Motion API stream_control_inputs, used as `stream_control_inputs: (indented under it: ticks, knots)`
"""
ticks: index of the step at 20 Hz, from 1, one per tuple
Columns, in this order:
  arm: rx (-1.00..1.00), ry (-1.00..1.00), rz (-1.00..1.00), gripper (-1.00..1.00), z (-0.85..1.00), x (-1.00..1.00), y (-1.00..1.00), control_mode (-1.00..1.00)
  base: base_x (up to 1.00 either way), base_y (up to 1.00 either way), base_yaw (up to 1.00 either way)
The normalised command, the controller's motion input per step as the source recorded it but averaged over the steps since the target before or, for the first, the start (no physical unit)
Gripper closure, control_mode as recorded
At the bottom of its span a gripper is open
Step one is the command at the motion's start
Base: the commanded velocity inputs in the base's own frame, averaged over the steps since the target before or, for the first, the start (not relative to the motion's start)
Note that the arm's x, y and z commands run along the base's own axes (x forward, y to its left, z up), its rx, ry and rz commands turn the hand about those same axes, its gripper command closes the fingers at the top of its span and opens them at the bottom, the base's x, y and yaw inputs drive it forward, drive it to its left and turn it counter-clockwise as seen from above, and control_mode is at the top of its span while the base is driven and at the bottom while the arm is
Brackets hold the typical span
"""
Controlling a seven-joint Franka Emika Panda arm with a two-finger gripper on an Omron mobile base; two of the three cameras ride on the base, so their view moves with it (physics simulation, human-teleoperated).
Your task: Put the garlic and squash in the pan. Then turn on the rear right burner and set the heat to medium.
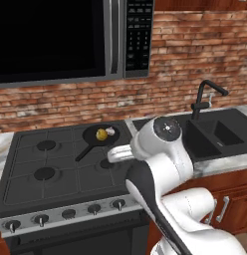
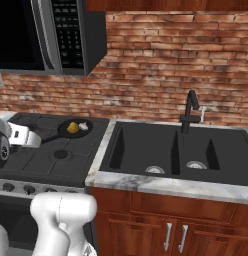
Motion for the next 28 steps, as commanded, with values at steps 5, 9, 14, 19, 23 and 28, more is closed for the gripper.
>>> stream_control_inputs:
  ticks: [5, 9, 14, 19, 23, 28]
  knots:
    - [0.0, -0.33, 0.0, -1.0, -0.06, -0.38, 0.17, -1.0, 0.0, 0.0, 0.0]
    - [0.01, -0.33, -0.04, -1.0, -0.11, -0.26, 0.07, -1.0, 0.0, 0.0, 0.0]
    - [0.16, -0.26, -0.06, -1.0, -0.25, -0.15, 0.0, -1.0, 0.0, 0.0, 0.0]
    - [0.22, -0.23, -0.04, -1.0, -0.51, -0.03, 0.0, -1.0, 0.0, 0.0, 0.0]
    - [0.22, -0.23, 0.0, -1.0, -0.67, -0.02, 0.0, -1.0, 0.0, 0.0, 0.0]
    - [0.01, -0.23, 0.0, -1.0, -0.28, 0.0, 0.0, -1.0, 0.0, 0.0, 0.0]
